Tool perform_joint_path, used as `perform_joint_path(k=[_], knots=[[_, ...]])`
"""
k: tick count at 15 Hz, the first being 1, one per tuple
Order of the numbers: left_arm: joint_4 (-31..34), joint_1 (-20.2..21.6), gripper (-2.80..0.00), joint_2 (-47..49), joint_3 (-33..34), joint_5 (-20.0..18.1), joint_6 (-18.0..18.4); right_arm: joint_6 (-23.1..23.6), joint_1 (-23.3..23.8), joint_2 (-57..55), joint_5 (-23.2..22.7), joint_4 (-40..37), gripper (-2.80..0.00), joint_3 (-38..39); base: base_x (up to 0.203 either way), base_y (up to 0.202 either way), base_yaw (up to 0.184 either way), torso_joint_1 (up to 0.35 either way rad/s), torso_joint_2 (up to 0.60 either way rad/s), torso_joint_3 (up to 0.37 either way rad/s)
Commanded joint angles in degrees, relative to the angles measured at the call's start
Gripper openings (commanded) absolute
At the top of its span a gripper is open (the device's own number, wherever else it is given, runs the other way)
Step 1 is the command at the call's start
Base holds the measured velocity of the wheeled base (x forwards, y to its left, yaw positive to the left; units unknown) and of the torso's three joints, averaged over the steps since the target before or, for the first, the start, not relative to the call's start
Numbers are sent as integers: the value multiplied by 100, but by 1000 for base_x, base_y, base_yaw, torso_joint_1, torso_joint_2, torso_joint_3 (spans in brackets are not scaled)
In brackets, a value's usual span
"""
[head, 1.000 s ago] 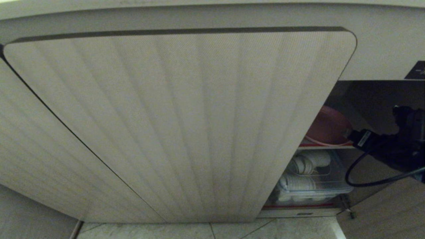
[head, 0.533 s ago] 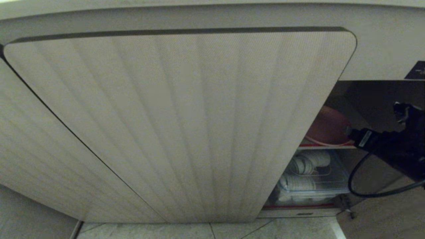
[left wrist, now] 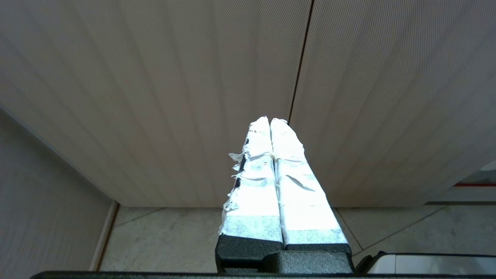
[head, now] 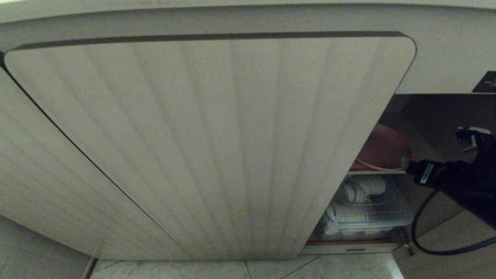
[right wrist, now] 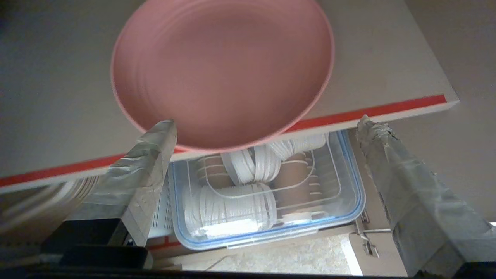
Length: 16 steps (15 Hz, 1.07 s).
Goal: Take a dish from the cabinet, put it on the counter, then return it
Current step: Close the cabinet door
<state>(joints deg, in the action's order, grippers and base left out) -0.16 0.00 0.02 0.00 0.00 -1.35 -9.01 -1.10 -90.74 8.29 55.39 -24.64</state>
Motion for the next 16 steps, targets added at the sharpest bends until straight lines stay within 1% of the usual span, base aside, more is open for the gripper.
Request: perform_joint_path(k=[1, 9, 10, 11, 16], knots=[[-2, 0, -280, -2, 0, 0, -4, 4, -5, 74, 6, 33, 0, 64, 0, 0, 0, 0, 0, 0], [-2, 0, -280, -2, 0, 0, -5, -2, -5, 285, 6, 57, 0, 374, 0, 0, 0, 0, 0, 0], [-2, 0, -280, -2, 0, 0, -5, 4, -5, 297, 6, 59, -99, 411, 0, 0, 0, 0, 0, 0], [-2, 0, -280, -2, 0, 0, -5, 4, -5, 303, 6, 59, -280, 425, 0, 0, 0, 0, 0, 0], [-2, 0, -280, -2, 0, 0, -5, -1, -5, 351, 6, 42, -280, 425, 0, 0, 0, 0, 0, 0]])
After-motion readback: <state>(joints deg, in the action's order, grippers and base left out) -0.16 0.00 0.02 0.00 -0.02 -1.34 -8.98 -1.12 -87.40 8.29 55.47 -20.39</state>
